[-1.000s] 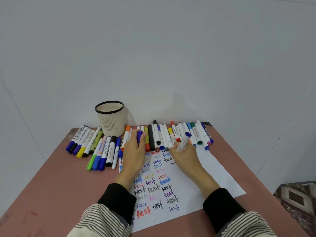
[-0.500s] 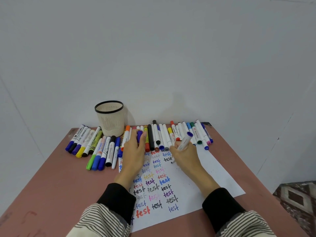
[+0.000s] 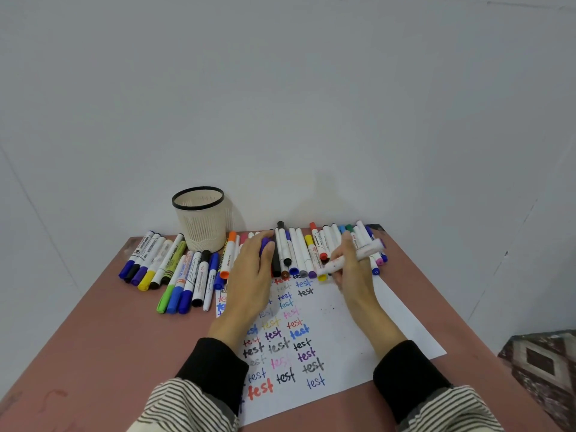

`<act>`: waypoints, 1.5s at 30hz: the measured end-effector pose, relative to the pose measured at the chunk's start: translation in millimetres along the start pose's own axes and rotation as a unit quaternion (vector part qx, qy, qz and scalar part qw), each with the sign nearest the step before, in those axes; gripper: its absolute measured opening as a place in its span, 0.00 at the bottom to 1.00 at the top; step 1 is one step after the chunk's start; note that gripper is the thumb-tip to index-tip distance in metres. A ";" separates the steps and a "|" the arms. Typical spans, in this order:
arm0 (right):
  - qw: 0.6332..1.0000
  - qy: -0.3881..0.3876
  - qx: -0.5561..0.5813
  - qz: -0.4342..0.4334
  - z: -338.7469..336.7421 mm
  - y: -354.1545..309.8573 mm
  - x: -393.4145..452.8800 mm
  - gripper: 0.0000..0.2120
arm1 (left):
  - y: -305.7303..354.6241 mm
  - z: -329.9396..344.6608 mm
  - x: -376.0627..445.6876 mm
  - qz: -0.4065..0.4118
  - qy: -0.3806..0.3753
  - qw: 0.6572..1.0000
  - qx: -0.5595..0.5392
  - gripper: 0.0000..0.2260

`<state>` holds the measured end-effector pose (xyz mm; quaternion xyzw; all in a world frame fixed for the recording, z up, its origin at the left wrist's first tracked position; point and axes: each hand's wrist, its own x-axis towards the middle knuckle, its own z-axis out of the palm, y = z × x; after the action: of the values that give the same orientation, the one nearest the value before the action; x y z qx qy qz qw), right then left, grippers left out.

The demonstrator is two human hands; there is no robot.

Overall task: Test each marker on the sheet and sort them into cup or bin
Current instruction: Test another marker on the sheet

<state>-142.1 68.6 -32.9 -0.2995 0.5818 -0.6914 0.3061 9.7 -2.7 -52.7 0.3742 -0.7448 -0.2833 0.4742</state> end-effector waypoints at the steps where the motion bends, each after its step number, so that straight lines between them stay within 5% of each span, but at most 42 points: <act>1: 0.999 0.003 0.026 0.023 -2.1 -2.5 1.5 0.22 | 0.8 0.5 -0.9 0.000 -0.016 1.000 -0.003 0.19; 5: 0.995 0.005 0.067 0.070 -6.9 -7.7 5.1 0.15 | 5.0 3.0 -1.3 -0.022 -0.082 0.996 -0.035 0.18; 9: 0.986 -0.080 0.131 0.062 -10.5 -10.6 5.8 0.01 | 9.3 4.3 1.2 -0.054 -0.085 0.990 -0.104 0.09; 17: 0.972 -0.152 0.156 0.092 -10.9 -10.6 5.9 0.04 | 6.7 2.2 5.0 -0.086 -0.082 0.980 -0.160 0.07; 45: 0.986 -0.147 0.081 0.023 -11.3 -5.4 7.6 0.10 | 18.3 6.4 0.3 -0.055 -0.149 0.978 -0.137 0.08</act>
<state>-156.1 70.5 -28.8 -0.3588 0.4792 -0.6774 0.4275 -1.5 7.8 -40.9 0.3002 -0.7394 -0.4608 0.3883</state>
